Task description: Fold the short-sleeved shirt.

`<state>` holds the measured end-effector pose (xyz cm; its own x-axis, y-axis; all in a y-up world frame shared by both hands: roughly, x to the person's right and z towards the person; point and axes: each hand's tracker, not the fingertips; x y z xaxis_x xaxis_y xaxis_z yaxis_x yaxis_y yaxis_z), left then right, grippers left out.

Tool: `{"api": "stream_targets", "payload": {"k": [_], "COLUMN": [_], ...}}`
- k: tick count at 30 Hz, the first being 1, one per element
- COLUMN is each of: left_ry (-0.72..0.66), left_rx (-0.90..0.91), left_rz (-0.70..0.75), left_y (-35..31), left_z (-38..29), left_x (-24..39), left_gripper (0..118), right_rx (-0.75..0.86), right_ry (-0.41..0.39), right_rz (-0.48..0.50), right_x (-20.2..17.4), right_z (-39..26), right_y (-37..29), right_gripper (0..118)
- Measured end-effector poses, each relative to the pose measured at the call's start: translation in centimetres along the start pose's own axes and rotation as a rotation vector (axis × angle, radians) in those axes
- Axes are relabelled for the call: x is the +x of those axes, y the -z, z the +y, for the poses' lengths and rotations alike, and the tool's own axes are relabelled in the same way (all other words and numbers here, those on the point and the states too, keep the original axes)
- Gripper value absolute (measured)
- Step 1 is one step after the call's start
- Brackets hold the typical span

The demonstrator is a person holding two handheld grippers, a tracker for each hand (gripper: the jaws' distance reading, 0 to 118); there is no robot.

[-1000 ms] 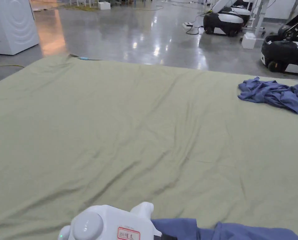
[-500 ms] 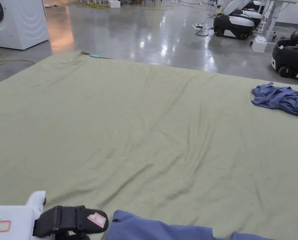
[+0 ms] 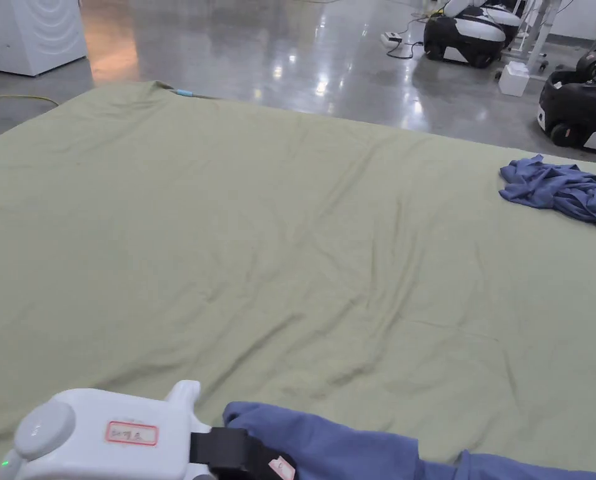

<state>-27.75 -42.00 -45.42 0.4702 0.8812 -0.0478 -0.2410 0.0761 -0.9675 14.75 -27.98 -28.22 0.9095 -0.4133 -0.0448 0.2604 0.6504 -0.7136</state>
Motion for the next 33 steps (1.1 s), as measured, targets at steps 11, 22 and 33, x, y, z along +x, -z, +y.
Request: {"api": "stream_targets", "payload": {"k": [11, 22, 33], "left_ry": [-0.012, 0.229, 0.335], "left_rx": [0.273, 0.071, -0.071], "left_rz": [0.378, 0.313, 0.140], "left_y": [-14.9, 0.2, 11.1], "left_z": [-1.2, -0.9, -3.8], "left_x": [1.9, 12.7, 14.8], "left_gripper": [16, 16, 101], "right_rx": [0.028, 0.017, 0.043], "right_ry": [0.032, 0.078, 0.174], "right_rz": [-0.007, 0.032, -0.056], "right_x": [1.3, 2.9, 6.1], "right_z": [-0.5, -1.9, -3.1], "right_y": [-0.5, -0.8, -2.6], "right_gripper": [2, 2, 2]}}
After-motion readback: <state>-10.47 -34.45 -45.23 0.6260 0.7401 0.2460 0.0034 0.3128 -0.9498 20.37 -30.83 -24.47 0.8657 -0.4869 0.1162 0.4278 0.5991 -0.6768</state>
